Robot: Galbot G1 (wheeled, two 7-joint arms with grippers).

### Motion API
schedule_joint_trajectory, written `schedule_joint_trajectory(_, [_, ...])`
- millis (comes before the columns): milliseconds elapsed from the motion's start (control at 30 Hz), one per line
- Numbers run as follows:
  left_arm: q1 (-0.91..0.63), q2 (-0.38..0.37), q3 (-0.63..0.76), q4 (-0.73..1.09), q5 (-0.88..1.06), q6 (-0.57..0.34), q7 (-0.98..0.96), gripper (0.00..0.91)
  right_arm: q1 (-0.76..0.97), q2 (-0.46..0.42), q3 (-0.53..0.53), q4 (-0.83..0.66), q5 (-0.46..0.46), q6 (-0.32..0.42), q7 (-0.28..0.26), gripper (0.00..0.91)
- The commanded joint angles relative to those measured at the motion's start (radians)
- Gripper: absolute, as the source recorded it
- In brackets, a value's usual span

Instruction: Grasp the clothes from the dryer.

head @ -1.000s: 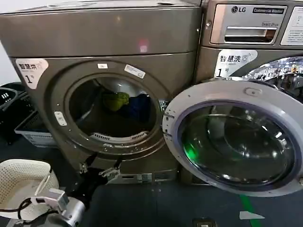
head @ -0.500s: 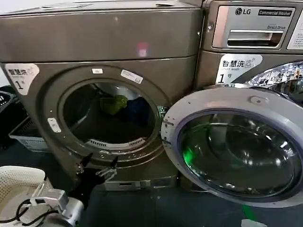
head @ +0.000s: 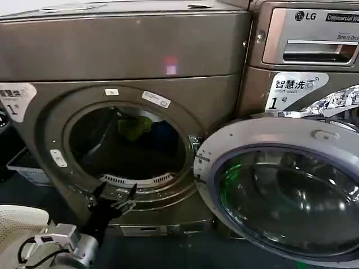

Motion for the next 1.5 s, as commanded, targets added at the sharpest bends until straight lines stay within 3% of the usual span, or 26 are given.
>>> schedule_joint_trajectory(33, [-0.002, 0.000, -0.001, 0.002, -0.002, 0.002, -0.005, 0.907, 0.001, 0.000, 0.000, 0.001, 0.000, 0.000, 0.000, 0.907])
schedule_joint_trajectory(1500, [-0.022, -0.004, -0.003, 0.016, -0.005, 0.004, 0.007, 0.907, 0.017, 0.003, -0.008, 0.013, 0.000, 0.004, -0.008, 0.907])
